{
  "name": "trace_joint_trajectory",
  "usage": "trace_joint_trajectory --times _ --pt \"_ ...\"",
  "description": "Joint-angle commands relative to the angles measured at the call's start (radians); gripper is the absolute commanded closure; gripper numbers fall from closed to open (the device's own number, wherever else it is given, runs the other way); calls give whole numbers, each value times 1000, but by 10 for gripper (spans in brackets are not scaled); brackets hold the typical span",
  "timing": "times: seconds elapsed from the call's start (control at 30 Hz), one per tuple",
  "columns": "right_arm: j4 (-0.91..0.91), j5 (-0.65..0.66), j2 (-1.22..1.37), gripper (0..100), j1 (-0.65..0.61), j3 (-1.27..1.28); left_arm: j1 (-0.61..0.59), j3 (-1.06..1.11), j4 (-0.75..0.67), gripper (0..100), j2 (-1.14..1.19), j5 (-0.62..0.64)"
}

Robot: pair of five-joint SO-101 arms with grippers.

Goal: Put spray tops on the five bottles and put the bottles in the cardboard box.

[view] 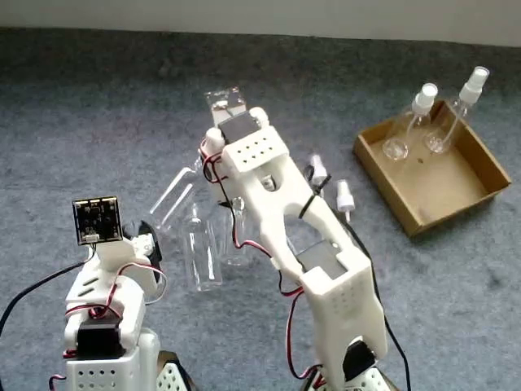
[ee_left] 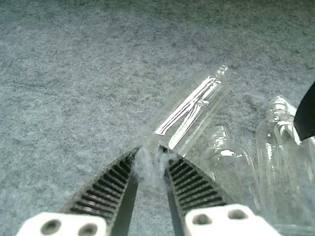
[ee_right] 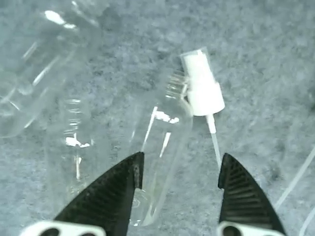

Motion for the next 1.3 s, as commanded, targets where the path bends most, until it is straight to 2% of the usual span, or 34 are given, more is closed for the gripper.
trace_joint_trajectory --times 0.0,0.7,0.93,1.07,1.27 --pt "-64 -29 -74 781 -31 1 -8 -5 -20 993 -7 -9" --pt "-116 -61 93 787 -27 28 -7 -5 -20 993 -7 -9" --pt "-107 -57 88 909 -25 24 -7 -5 -20 993 -7 -9" --pt "-38 48 84 914 -7 15 -7 -5 -20 993 -7 -9" --pt "62 115 53 914 41 -114 -7 -5 -20 993 -7 -9"
